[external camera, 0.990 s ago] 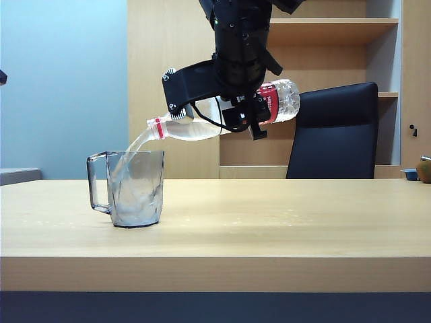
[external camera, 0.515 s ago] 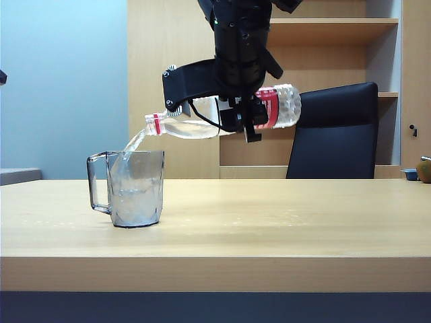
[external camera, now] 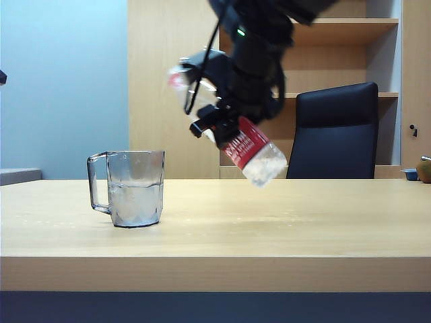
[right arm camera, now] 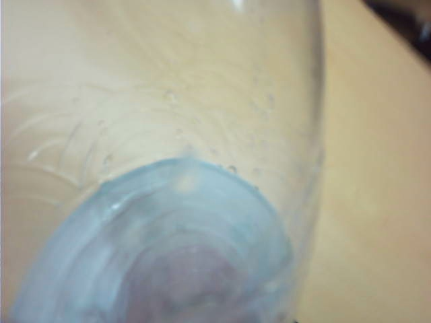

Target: Pick up the mineral water bottle on the table and pour water into the mug until it's half full.

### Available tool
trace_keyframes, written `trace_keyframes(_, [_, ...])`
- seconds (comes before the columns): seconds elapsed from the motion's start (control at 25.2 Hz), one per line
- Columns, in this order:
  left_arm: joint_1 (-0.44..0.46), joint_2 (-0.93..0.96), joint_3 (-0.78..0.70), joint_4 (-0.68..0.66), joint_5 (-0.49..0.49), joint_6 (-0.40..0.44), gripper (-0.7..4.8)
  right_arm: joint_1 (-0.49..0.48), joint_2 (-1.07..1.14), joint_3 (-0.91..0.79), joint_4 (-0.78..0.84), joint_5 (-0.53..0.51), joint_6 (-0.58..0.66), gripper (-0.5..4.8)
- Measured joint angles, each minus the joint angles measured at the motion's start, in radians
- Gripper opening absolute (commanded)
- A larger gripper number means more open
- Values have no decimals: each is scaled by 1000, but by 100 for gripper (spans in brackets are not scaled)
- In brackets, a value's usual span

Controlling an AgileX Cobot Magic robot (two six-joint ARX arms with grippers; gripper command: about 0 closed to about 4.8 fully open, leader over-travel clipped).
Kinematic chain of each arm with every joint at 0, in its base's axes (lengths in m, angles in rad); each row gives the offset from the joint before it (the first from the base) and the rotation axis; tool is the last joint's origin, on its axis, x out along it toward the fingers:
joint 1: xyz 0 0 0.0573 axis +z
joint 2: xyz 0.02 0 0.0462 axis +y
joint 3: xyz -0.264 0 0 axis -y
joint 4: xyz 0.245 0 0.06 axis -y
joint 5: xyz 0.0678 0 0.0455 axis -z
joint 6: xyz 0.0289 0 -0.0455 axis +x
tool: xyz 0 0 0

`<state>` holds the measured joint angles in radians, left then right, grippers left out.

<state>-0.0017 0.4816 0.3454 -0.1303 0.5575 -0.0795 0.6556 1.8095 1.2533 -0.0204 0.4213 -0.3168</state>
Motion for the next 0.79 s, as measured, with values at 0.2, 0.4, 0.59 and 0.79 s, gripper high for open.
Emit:
trace_keyframes(0.2, [0, 0, 0, 0, 0, 0, -6, -62, 2, -203, 302, -118, 222, 234])
trace_keyframes(0.4, [0, 0, 0, 0, 0, 0, -6, -73, 14, -366, 679, -164, 288, 234])
trace_keyframes(0.59, [0, 0, 0, 0, 0, 0, -6, -77, 76, -446, 940, -164, 300, 286])
trace_keyframes(0.79, [0, 0, 0, 0, 0, 0, -6, -76, 114, -446, 991, -165, 317, 439])
